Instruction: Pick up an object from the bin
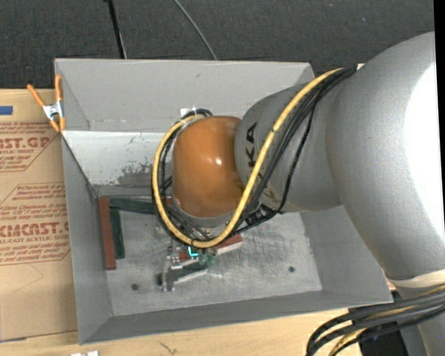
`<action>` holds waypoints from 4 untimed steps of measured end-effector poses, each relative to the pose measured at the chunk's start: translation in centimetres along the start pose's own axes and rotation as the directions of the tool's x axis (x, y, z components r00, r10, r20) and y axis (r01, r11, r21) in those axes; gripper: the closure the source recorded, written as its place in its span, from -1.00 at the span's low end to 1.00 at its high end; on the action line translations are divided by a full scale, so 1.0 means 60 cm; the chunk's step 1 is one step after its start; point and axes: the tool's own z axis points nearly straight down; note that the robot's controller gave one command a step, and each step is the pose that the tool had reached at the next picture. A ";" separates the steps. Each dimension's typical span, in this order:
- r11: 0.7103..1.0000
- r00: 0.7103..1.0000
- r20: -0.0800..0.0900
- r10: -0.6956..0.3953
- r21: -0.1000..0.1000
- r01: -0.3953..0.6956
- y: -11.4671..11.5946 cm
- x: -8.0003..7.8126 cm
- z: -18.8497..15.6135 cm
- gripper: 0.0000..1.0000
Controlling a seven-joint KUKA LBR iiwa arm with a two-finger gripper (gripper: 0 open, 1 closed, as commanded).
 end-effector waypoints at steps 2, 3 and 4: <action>0.997 0.997 0.014 -0.073 -0.002 0.073 -0.129 -0.039 0.094 -1.00; 0.995 0.995 0.003 -0.103 0.000 0.103 -0.133 -0.022 -0.012 -1.00; 0.997 0.997 0.011 -0.083 -0.001 0.083 -0.129 -0.036 0.053 -1.00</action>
Offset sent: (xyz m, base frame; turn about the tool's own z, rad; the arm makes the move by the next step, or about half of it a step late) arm 0.0228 -0.0840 -0.0609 -0.0722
